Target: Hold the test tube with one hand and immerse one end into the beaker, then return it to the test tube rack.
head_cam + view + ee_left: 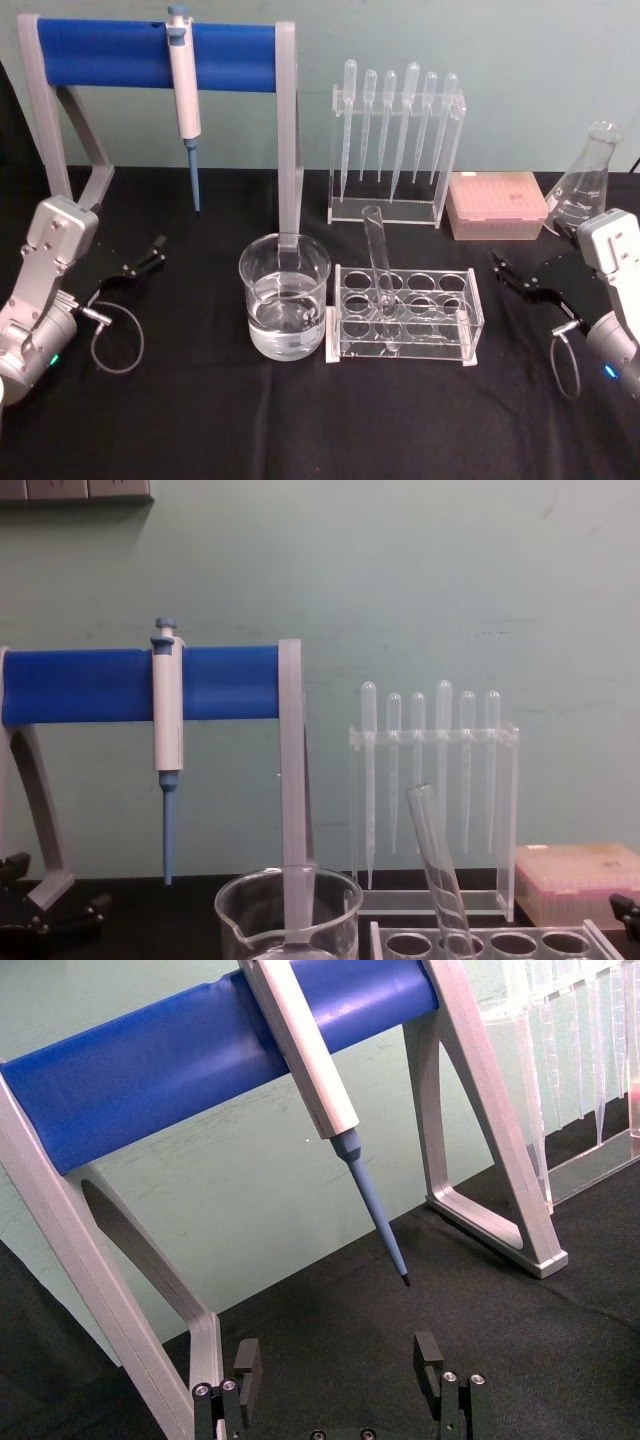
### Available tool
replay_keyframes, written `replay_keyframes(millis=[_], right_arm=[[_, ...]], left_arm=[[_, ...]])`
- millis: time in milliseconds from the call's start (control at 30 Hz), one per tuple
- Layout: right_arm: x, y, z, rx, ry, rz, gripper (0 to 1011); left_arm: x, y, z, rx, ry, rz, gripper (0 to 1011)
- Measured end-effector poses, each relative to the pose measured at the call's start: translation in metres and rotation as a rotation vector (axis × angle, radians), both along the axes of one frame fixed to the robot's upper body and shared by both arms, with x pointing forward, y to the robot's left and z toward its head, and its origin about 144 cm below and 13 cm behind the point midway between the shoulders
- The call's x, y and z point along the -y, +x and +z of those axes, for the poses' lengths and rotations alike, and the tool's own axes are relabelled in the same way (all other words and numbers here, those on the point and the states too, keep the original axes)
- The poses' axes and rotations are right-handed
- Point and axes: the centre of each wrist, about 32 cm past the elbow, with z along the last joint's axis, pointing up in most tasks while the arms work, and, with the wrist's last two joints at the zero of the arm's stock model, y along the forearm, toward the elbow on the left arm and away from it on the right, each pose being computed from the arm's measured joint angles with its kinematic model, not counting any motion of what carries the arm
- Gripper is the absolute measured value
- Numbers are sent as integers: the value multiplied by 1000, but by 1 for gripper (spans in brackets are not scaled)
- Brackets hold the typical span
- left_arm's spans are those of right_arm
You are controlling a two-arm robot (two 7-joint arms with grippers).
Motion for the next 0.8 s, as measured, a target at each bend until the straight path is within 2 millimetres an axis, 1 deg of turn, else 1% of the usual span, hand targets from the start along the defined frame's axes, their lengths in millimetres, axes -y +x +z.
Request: replay_keyframes(millis=[800], right_arm=[[0, 0, 0, 0, 0, 0, 1003]], left_arm=[[0, 0, 0, 0, 0, 0, 1000]])
